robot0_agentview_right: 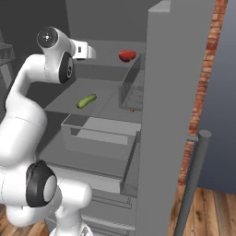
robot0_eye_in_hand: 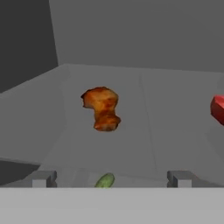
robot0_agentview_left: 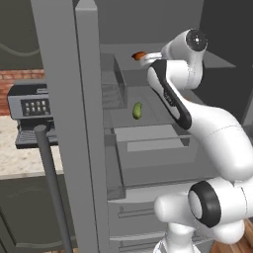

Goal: Gather the cucumber and sweet potato from the fridge and place them on a tray on the dining counter. Then gather the steak and chicken drumstick from the fridge and place them on the other tray.

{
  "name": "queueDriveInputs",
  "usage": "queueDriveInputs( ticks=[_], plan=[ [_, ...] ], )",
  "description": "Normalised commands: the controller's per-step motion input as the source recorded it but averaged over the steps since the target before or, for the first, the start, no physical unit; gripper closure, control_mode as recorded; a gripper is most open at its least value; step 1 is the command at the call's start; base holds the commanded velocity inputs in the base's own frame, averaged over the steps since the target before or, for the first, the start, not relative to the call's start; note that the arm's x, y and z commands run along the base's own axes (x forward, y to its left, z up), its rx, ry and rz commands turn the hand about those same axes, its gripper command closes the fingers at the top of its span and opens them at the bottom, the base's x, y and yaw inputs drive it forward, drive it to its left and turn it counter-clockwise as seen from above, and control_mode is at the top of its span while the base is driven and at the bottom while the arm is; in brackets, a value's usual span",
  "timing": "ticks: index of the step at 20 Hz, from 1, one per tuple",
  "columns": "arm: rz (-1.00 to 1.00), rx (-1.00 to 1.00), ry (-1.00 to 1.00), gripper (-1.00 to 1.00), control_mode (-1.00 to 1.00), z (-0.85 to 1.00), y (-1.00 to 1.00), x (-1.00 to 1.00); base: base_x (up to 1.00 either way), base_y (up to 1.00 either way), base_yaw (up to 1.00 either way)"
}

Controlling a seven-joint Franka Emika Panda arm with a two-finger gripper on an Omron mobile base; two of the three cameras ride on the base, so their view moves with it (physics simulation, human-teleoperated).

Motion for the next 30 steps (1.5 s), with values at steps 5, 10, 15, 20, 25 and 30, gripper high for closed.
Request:
queueDriveInputs(
  ticks=[5, 10, 15, 20, 25, 30],
  plan=[
    [0.00, 0.00, 0.00, -1.00, -1.00, 0.00, 0.17, 0.27, 0.00, 0.00, 0.00],
    [0.00, 0.00, 0.03, -1.00, -1.00, -0.07, 0.09, 0.29, 0.00, 0.00, 0.00],
    [0.00, 0.00, 0.00, -1.00, -1.00, -0.08, 0.00, 0.31, 0.00, 0.00, 0.00],
    [0.00, 0.00, 0.00, -1.00, -1.00, 0.00, 0.00, 0.30, 0.00, 0.00, 0.00],
    [0.00, 0.00, 0.00, -1.00, -1.00, 0.00, 0.00, 0.28, 0.00, 0.00, 0.00],
    [0.00, 0.00, 0.00, -1.00, -1.00, -0.02, 0.00, 0.25, 0.00, 0.00, 0.00]
  ],
)
